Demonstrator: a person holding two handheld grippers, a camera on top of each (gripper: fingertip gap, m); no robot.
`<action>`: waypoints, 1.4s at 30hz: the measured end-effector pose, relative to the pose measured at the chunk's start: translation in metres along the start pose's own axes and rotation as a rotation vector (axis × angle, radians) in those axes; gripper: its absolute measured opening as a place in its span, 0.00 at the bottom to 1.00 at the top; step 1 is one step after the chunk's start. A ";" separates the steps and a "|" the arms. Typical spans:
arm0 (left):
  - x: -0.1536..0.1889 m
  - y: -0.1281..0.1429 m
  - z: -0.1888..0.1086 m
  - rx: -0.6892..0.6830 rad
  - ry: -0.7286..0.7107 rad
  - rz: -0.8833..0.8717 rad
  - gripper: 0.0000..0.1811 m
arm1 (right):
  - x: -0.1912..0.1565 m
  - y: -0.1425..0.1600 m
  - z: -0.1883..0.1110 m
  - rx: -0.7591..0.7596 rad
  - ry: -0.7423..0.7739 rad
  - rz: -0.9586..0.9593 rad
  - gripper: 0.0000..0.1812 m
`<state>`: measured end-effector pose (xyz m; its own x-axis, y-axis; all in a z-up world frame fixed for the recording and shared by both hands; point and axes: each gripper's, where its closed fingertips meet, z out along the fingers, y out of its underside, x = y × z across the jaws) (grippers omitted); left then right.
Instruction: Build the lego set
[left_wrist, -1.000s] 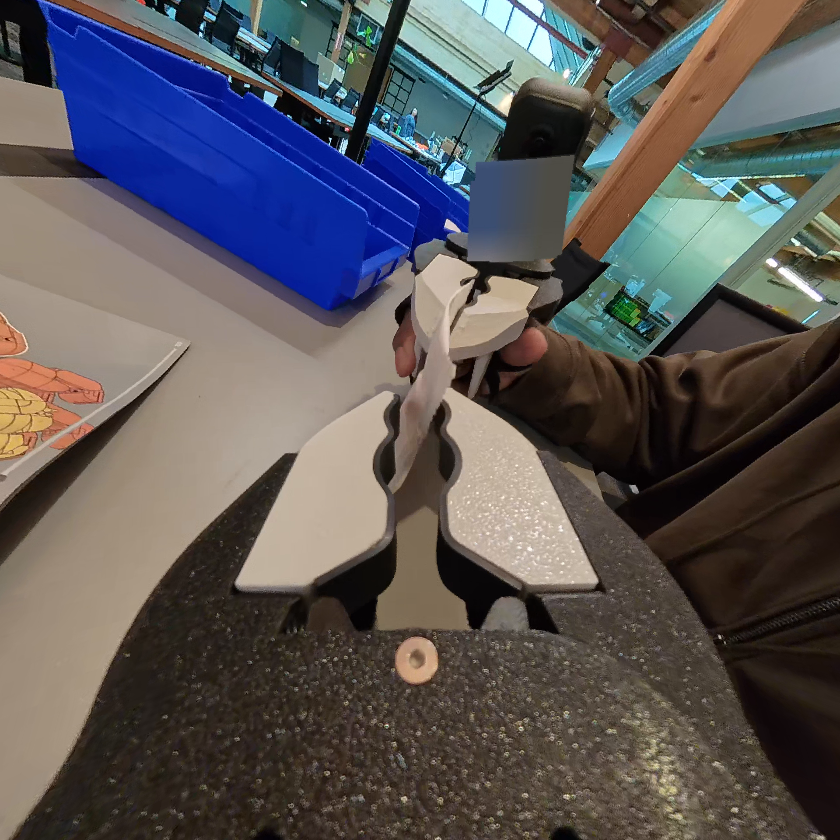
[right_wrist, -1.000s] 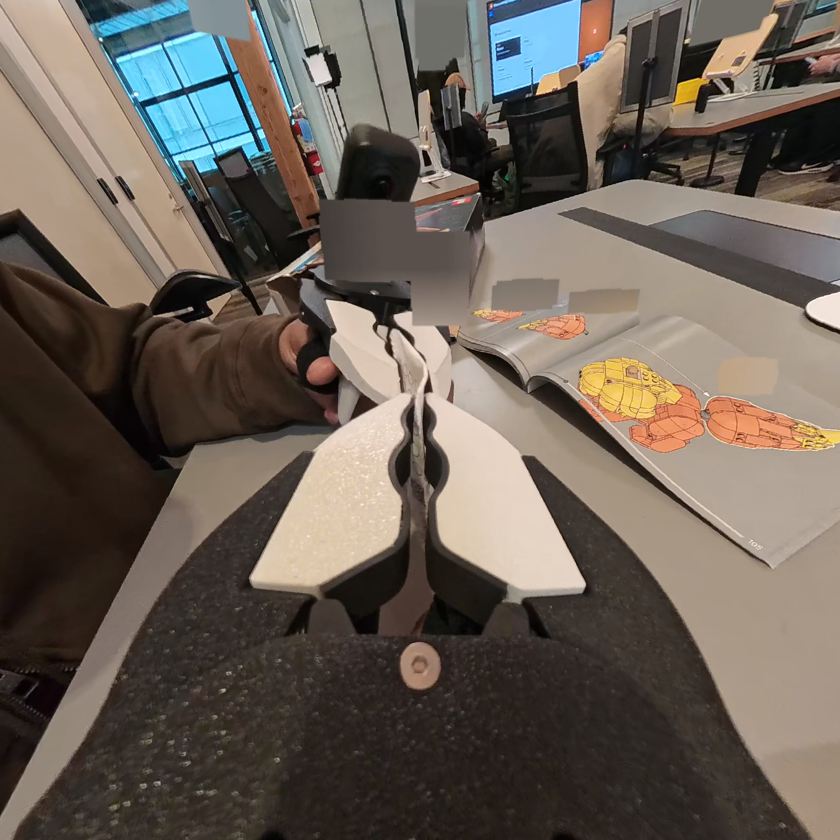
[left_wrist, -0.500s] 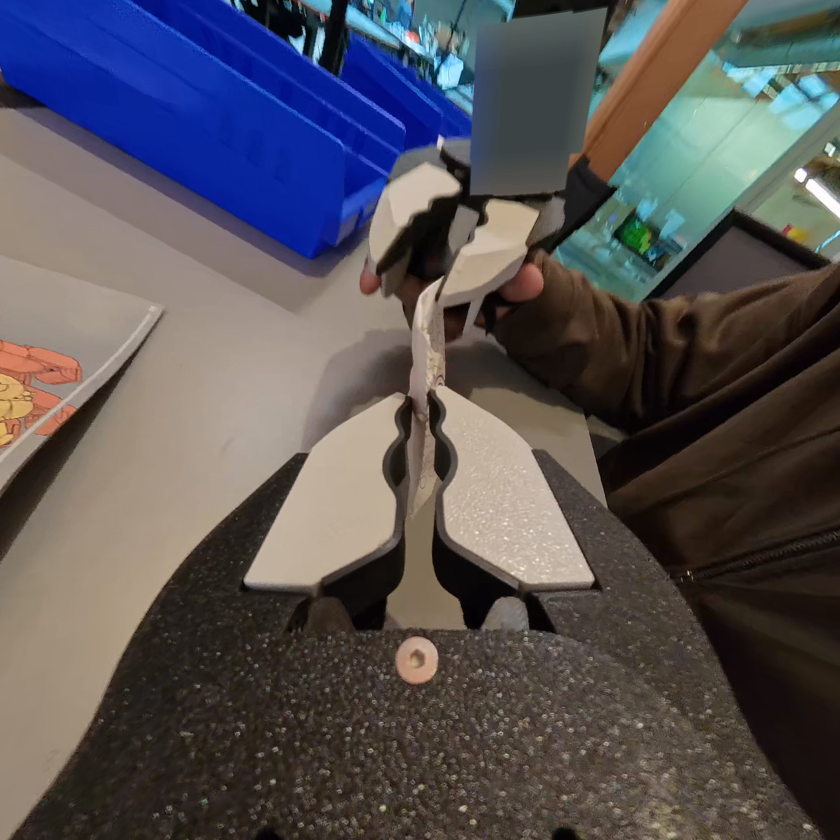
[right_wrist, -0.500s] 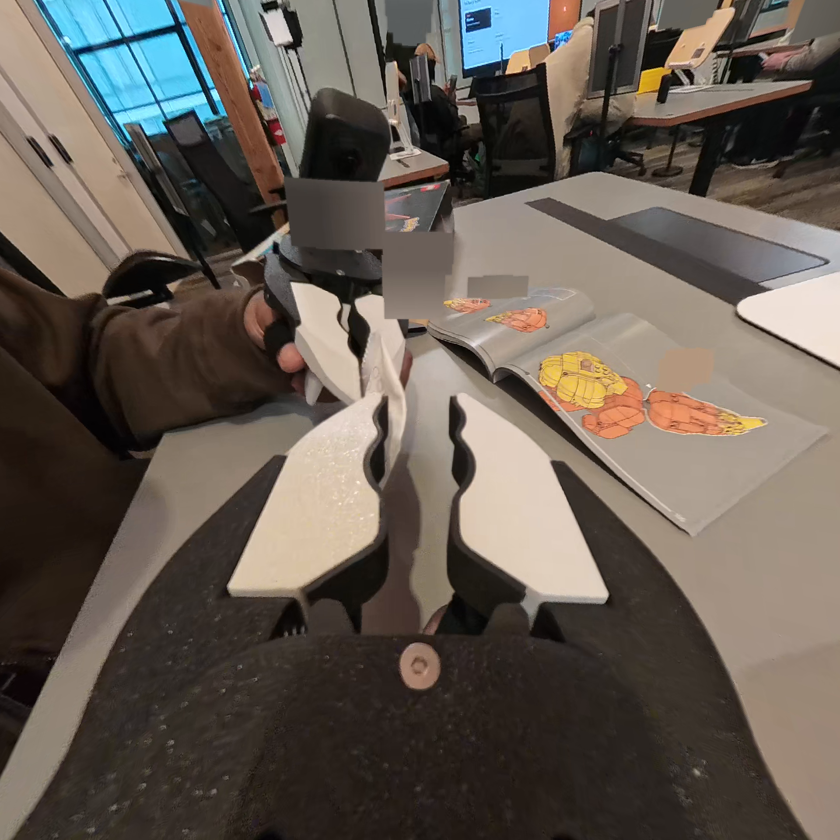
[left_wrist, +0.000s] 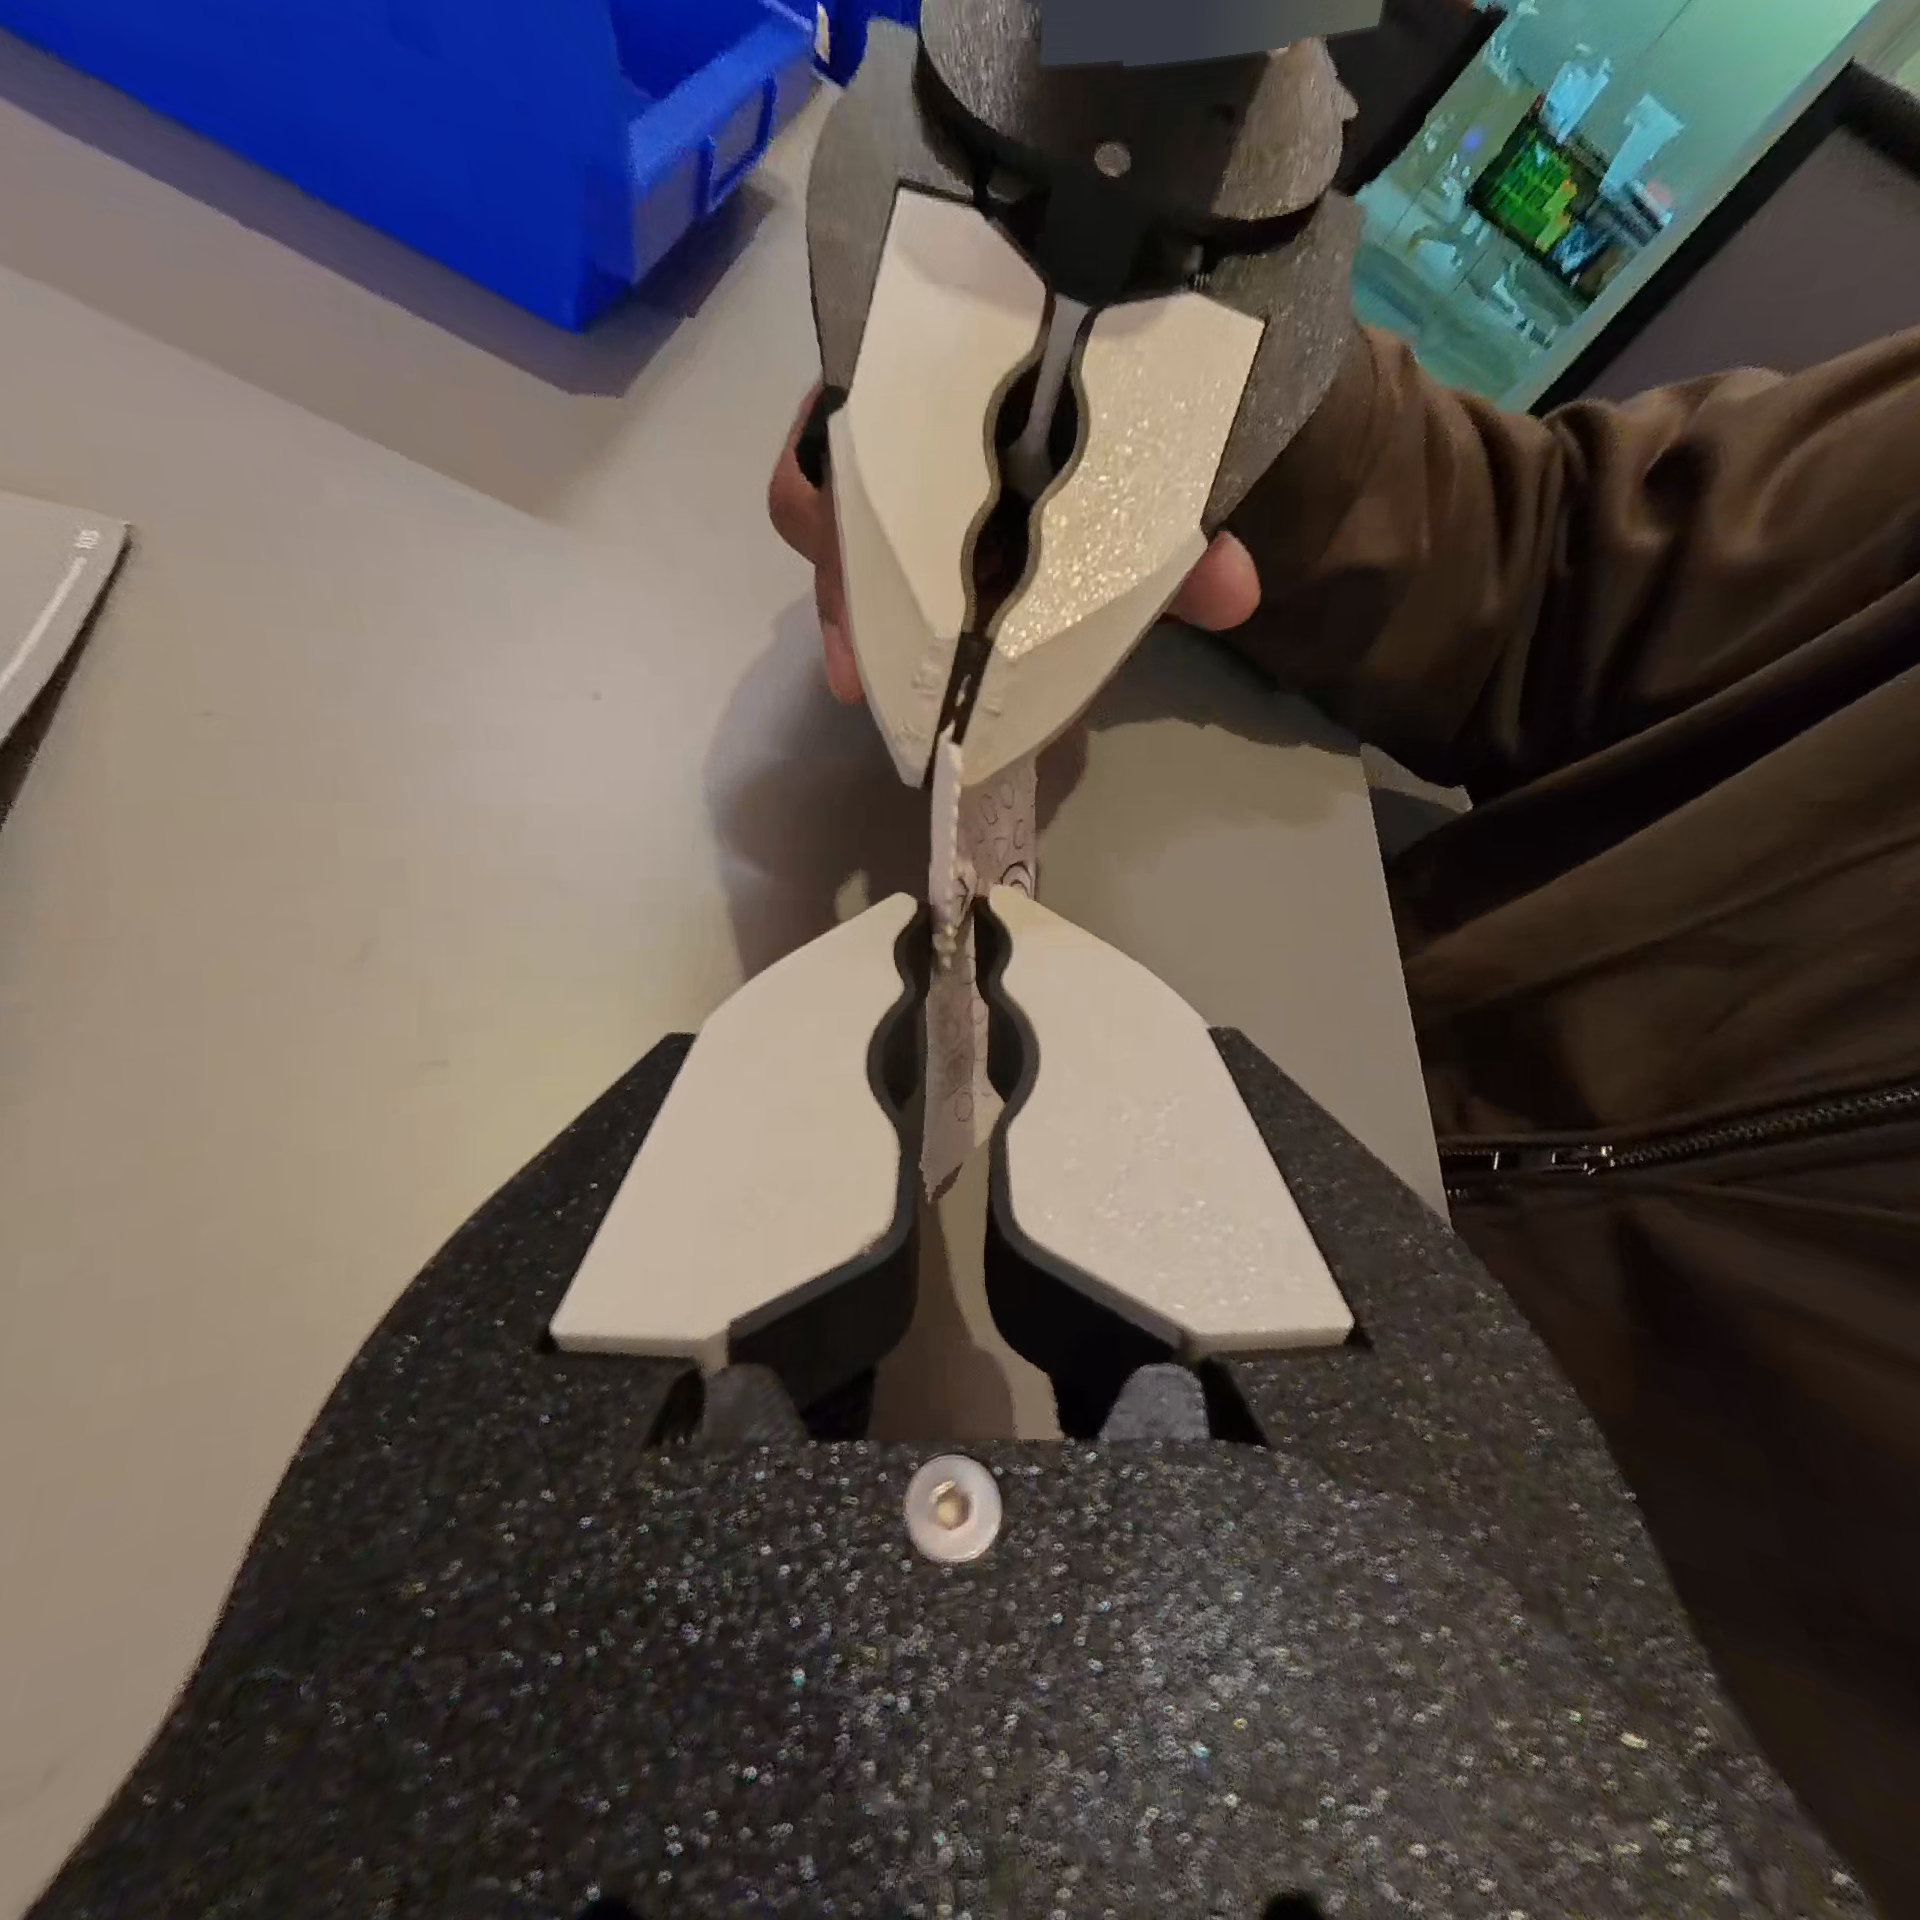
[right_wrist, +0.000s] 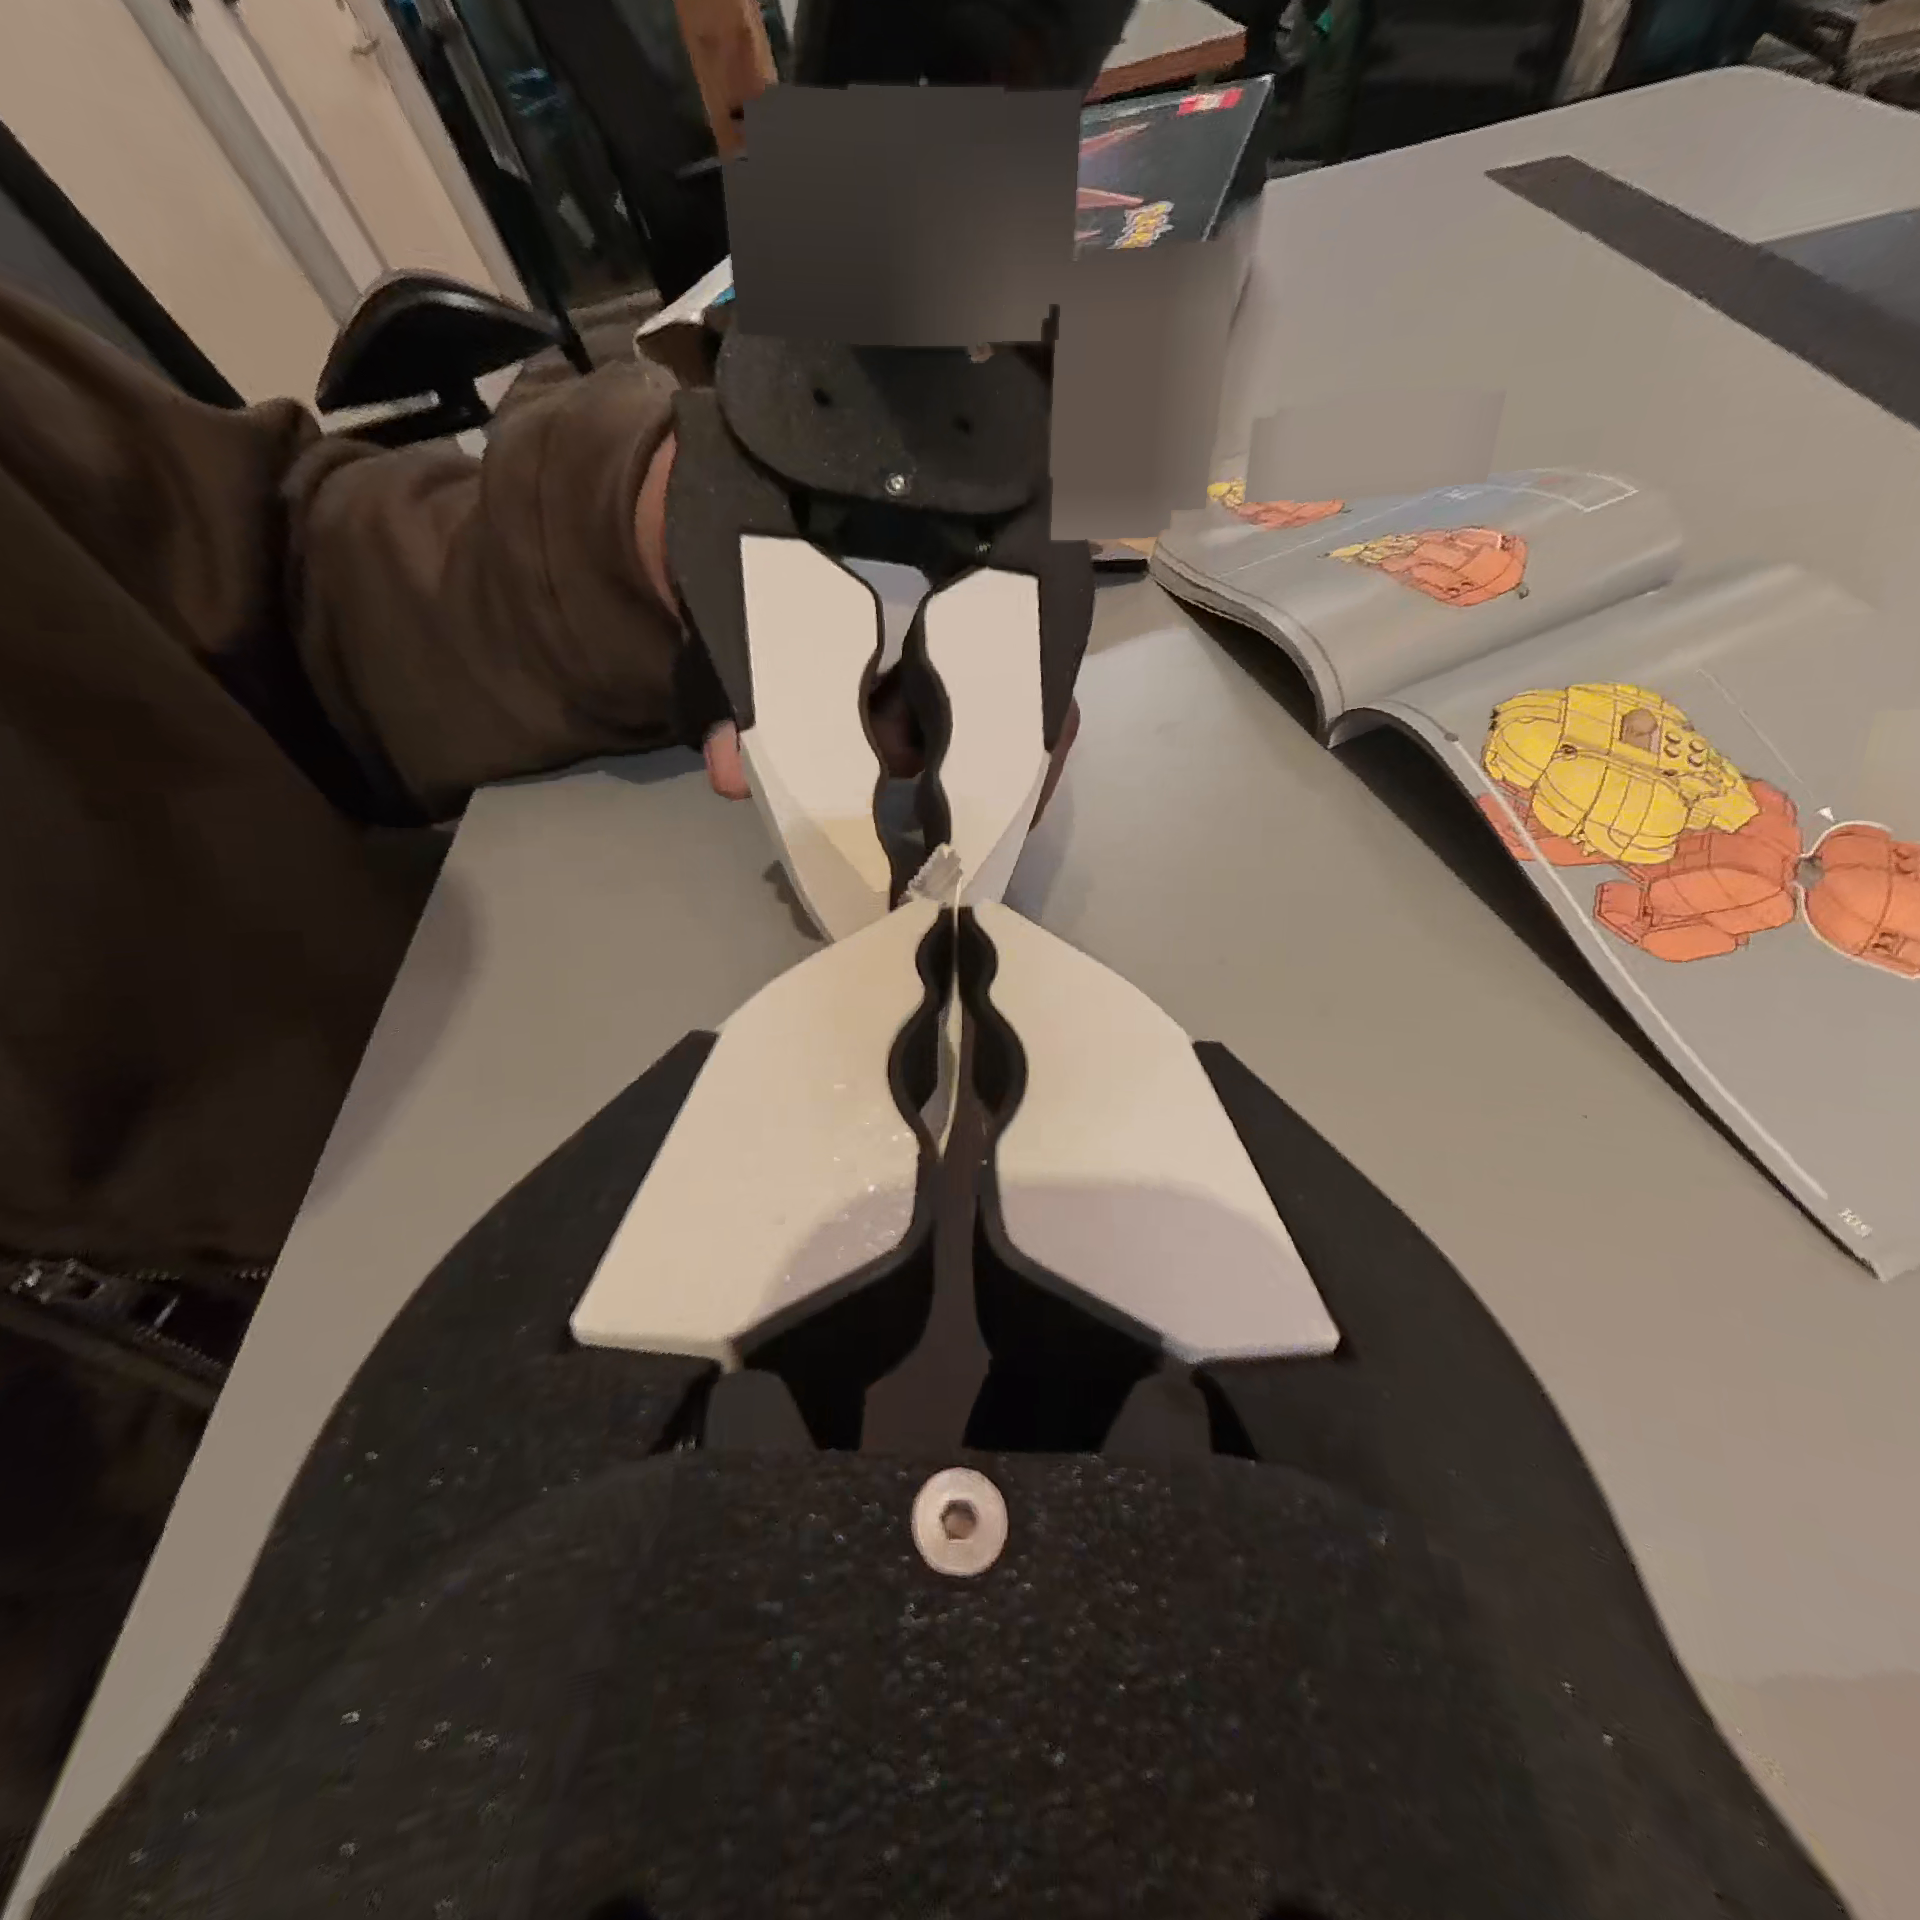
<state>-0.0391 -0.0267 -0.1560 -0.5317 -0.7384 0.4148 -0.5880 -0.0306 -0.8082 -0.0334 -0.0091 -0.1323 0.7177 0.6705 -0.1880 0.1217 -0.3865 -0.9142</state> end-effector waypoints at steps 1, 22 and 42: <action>-0.001 -0.001 -0.002 0.017 0.006 -0.014 0.04 | 0.001 -0.001 0.000 0.017 -0.006 0.026 0.00; -0.019 -0.039 -0.026 0.331 -0.047 -0.056 0.15 | 0.025 -0.032 -0.021 0.324 -0.068 0.387 0.00; -0.018 -0.032 -0.021 0.276 -0.054 -0.051 0.00 | 0.027 -0.019 -0.010 0.242 -0.005 0.303 0.01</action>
<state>-0.0232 0.0022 -0.1285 -0.4684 -0.7657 0.4408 -0.4210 -0.2452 -0.8733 -0.0095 0.0094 -0.1163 0.6928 0.5520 -0.4640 -0.2614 -0.4075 -0.8750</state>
